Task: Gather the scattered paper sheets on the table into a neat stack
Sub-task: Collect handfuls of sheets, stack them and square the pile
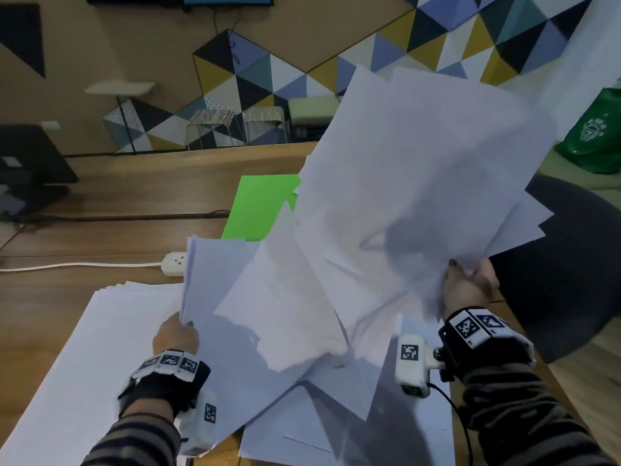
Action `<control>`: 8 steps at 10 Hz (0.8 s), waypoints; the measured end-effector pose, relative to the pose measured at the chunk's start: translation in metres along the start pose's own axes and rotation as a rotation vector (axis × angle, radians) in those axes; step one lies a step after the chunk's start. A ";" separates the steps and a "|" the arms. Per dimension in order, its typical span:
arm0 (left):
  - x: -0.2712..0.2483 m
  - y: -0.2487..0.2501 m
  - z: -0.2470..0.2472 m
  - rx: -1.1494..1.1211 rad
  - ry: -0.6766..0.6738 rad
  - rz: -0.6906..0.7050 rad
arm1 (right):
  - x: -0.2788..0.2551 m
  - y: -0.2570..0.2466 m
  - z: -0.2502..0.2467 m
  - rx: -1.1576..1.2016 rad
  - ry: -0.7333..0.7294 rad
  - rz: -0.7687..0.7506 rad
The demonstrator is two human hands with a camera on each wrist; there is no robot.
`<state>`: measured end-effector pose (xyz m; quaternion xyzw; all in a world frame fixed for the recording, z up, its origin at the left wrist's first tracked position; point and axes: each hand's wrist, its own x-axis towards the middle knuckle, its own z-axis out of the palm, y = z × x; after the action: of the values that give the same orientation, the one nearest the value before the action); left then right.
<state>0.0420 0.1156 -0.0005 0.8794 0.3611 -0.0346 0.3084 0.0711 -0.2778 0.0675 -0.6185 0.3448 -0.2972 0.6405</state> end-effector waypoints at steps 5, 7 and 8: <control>-0.013 0.008 0.029 0.086 -0.236 0.114 | 0.010 -0.046 0.022 0.204 0.142 0.177; -0.015 0.023 0.037 0.137 -0.252 0.148 | 0.016 -0.079 0.006 0.368 0.161 0.154; -0.017 0.032 0.044 0.101 -0.243 0.168 | 0.020 -0.087 -0.003 0.444 0.136 0.264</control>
<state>0.0569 0.0628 -0.0143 0.9102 0.2441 -0.1332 0.3071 0.0850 -0.3010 0.1532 -0.3913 0.3909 -0.3204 0.7691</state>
